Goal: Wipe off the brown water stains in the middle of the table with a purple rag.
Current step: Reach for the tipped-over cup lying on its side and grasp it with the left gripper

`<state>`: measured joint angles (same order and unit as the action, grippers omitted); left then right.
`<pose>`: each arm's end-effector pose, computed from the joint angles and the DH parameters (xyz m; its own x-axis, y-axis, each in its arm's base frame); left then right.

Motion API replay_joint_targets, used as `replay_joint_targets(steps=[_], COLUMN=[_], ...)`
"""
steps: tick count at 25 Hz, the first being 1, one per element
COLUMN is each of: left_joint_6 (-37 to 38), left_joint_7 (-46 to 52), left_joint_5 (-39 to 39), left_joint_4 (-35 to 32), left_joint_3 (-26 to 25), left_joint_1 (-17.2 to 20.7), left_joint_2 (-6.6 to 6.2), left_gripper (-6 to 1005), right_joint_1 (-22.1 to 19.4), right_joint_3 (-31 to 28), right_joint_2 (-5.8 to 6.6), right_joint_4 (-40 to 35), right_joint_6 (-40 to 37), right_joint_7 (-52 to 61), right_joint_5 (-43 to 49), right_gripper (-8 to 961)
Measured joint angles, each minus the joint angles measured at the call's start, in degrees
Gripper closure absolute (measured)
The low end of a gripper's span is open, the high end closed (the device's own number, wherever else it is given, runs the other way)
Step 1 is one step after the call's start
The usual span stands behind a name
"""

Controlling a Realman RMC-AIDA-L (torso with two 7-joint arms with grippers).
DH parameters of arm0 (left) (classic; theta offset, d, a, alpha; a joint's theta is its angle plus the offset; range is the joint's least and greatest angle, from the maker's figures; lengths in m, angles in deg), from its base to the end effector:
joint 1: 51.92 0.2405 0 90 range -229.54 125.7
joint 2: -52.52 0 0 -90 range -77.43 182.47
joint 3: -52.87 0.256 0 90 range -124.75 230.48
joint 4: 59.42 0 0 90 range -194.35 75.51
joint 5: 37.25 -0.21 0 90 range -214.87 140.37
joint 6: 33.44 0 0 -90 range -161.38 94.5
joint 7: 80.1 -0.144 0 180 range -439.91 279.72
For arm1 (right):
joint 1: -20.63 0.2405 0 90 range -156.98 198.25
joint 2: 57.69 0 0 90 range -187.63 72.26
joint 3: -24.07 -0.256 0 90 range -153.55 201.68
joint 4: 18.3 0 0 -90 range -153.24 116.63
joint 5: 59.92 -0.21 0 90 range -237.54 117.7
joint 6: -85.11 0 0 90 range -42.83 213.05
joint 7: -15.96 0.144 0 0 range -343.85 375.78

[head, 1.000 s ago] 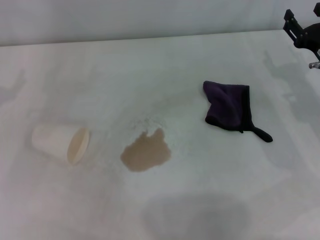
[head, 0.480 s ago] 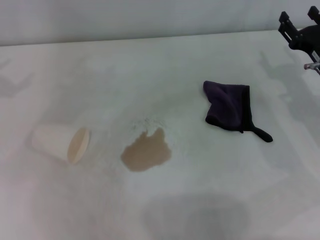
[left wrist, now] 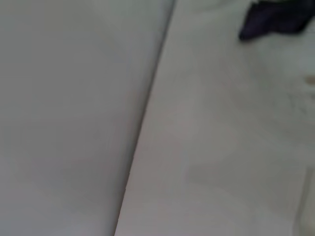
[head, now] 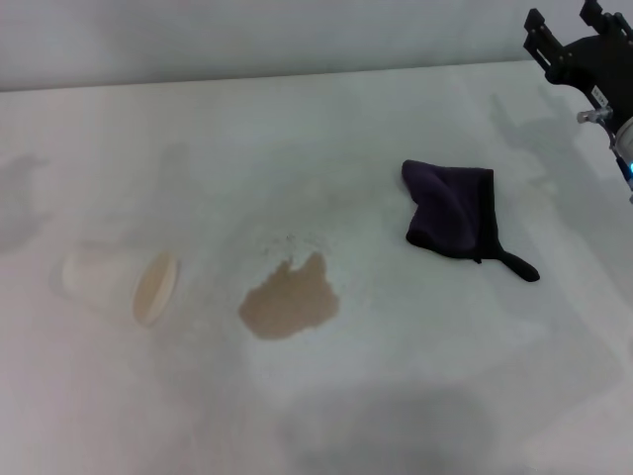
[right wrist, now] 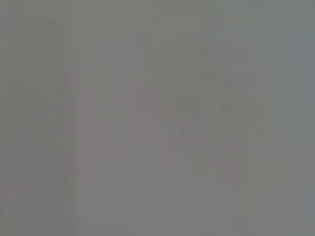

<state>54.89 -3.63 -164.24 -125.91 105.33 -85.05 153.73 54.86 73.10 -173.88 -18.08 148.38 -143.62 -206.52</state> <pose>-0.2385 0.3926 0.1660 0.9627 -0.1100 -0.2474 -0.2147 -0.8666 -0.4504 0.3287 0.3769 0.0206 0.6827 0.0118 -0.7306 -0.7209 -0.1519 -0.6762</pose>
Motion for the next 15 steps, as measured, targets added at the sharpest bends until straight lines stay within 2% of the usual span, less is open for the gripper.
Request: replay_joint_targets(steps=[3, 7, 10, 13, 15], left_joint_6=[0.9, 2.1, 2.2, 2.3, 2.3], left_joint_7=[-1.3, -2.7, -4.0, -6.7, -7.8], left_joint_5=[-3.9, -5.7, -8.1, -11.6, -12.6], left_joint_4=[-1.7, -1.8, -2.0, -2.1, -1.8], left_joint_3=[1.9, 10.1, 13.7, 14.1, 14.2], left_joint_1=[-1.1, -1.9, -2.5, -3.5, -4.2], left_joint_2=[0.87, 1.64, 3.47, 5.96, 6.94], left_gripper=[112, 112, 112, 111, 111], right_joint_1=[0.1, 0.5, 0.7, 0.7, 0.7], right_joint_3=[-0.3, -2.6, -3.1, -3.3, -4.0], right_joint_2=[0.00, 0.00, 0.01, 0.00, 0.00], right_joint_4=[0.9, 2.6, 3.2, 3.8, 4.1], right_joint_6=[0.0, -0.1, -0.1, -0.1, -0.2], right_joint_7=[1.0, 1.0, 1.0, 1.0, 1.0], right_joint_5=[0.0, 0.0, 0.0, 0.0, 0.1], right_gripper=[186, 187, 187, 187, 187])
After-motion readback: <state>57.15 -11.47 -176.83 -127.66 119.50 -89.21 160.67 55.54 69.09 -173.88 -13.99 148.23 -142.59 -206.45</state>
